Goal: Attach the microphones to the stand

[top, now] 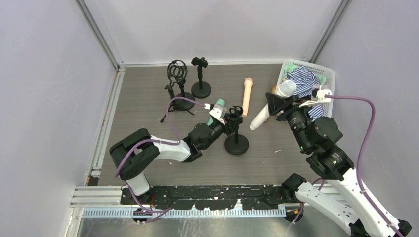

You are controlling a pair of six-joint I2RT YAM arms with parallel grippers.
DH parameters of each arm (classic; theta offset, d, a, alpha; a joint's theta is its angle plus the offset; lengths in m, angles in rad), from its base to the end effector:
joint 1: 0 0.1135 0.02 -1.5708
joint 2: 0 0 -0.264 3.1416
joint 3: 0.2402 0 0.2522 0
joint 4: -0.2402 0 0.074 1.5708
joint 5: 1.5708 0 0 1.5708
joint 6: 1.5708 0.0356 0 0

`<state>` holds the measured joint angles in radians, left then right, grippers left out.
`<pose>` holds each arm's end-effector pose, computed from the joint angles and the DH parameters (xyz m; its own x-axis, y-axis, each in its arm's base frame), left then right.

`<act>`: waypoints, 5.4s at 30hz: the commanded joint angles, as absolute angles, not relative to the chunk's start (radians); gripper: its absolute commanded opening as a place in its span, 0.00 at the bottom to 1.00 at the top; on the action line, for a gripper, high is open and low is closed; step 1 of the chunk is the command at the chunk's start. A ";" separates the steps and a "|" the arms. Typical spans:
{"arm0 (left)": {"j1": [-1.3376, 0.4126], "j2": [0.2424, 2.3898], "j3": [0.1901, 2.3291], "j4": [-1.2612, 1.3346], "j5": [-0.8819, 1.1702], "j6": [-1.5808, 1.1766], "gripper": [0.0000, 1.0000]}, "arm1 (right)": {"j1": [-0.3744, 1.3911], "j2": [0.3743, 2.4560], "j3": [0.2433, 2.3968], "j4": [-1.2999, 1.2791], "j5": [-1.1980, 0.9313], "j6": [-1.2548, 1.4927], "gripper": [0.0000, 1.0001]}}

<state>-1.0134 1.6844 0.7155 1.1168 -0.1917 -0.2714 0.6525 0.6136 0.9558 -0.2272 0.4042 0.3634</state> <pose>0.1887 -0.2899 0.2239 -0.1215 -0.3026 -0.9454 0.7275 0.6208 -0.2922 0.1045 0.0622 0.4165 -0.0029 0.4091 -0.9125 -0.2640 0.8798 0.3953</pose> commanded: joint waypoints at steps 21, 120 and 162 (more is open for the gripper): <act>-1.027 1.689 0.716 1.098 -0.176 -0.457 0.00 | 0.652 0.734 0.847 0.276 0.327 0.259 0.01; -1.124 1.730 0.839 1.063 -0.094 -0.499 0.01 | 0.664 0.878 0.488 0.178 0.192 0.187 0.01; -1.123 1.693 0.827 1.159 -0.087 -0.573 0.01 | 0.776 1.032 0.425 0.248 0.250 0.187 0.00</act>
<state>-1.0580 1.7351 0.7929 1.0191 -0.3099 -0.6201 0.7319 0.8932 0.5392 0.6991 0.3767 0.0933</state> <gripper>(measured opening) 0.286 0.453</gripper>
